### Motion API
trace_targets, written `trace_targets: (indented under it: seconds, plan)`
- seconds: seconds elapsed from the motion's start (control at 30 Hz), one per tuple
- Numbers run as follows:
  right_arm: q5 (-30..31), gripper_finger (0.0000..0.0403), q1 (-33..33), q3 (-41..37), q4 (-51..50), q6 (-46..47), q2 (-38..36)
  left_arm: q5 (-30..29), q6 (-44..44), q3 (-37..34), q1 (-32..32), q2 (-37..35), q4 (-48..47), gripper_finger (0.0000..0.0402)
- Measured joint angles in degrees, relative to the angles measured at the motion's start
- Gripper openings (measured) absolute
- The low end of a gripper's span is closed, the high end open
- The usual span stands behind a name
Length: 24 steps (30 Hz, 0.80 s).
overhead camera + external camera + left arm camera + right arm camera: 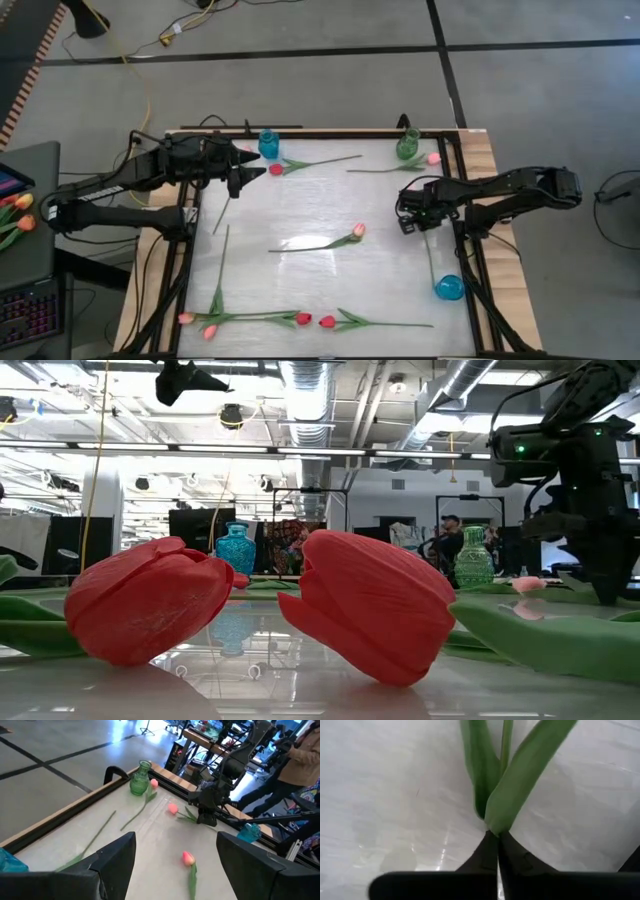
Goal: Sort flowers into vase by color
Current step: Put the middle right pink flower into the green vase
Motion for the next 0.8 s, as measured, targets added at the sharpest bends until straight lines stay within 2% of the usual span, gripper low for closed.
trace_targets:
  seconds: [0.23,0.4,0.6,0.8]
  plan:
    - [-0.91,0.0042,0.92,4.55,0.68,0.35,0.02,0.83,-1.04,0.00,0.00,0.00,-0.16,0.0265]
    - [1.37,0.0027,0.90,12.44,2.55,-2.35,0.02,1.01,-1.08,0.00,-0.02,0.00,-1.43,0.0265]
    - [7.32,0.0029,0.52,24.26,3.77,-9.14,0.02,0.07,-1.02,-0.02,-0.01,0.02,-2.76,0.0265]
    - [17.95,0.0029,-0.16,35.41,3.47,-20.15,0.02,-0.07,-0.99,-0.05,0.00,0.02,-2.73,0.0265]
